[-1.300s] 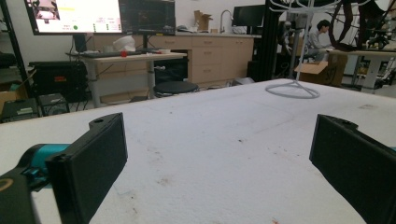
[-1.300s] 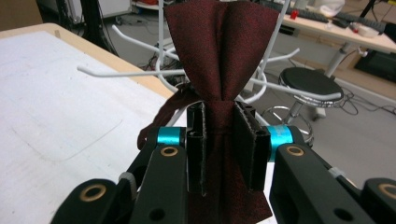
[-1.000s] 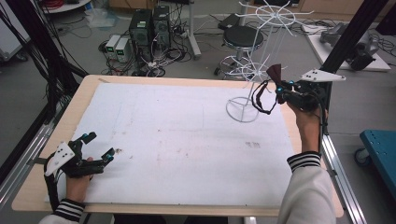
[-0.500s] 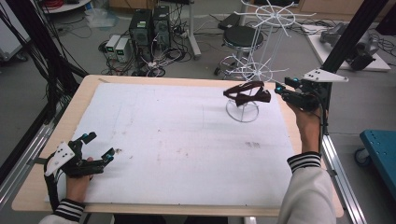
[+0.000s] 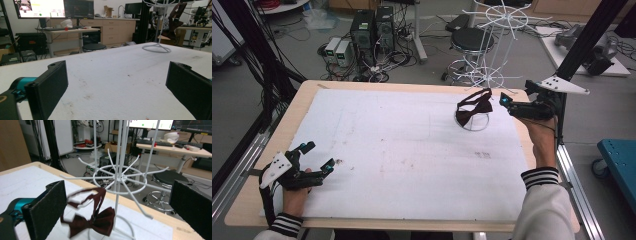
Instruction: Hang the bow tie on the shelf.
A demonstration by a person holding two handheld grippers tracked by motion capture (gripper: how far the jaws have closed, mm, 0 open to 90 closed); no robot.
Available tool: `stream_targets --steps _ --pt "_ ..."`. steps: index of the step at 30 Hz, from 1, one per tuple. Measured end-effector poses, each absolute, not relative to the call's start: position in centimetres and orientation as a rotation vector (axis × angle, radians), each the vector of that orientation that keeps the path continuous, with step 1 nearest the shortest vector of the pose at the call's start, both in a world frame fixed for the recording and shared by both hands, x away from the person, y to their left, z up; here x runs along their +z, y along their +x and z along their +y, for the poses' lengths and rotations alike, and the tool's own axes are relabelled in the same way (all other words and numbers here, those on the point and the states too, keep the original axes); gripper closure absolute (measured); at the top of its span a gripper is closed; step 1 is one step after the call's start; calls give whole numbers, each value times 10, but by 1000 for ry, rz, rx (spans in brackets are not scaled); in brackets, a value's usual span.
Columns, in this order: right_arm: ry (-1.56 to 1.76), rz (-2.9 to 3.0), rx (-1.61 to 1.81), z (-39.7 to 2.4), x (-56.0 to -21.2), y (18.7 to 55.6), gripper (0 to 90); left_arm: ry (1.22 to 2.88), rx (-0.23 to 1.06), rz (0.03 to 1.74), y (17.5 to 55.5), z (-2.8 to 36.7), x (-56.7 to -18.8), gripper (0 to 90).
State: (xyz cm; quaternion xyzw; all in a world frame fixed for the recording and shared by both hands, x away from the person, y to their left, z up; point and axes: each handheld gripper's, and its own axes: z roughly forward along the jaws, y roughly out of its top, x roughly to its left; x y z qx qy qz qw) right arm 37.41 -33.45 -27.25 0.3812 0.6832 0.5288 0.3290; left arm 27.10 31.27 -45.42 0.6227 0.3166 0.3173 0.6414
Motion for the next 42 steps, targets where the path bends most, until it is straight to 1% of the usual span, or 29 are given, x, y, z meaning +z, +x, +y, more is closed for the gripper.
stream_targets --steps 12,17,25,29,35,36,37,39,42 --pt "952 1784 1465 -337 -293 350 8 1419 724 723 271 313 -454 45" --pt "919 1760 1557 -337 -308 330 8 1415 724 722 271 313 -454 45" --pt "879 1779 1579 -324 -332 301 8 1418 723 723 271 313 -454 45" --pt "861 1741 1618 -315 -349 291 8 1418 723 723 271 313 -454 45" --pt "875 1730 1631 -300 -382 280 8 1417 724 721 271 313 -454 45" --pt "880 1713 1635 -296 -392 278 8 1417 724 721 271 313 -454 45" --pt "880 1713 1635 -296 -392 278 8 1416 725 721 271 313 -454 45" --pt "890 1721 1612 -292 -407 276 8 1416 723 722 271 313 -454 45" --pt "896 1728 1600 -289 -415 275 8 1418 723 722 271 313 -454 45"
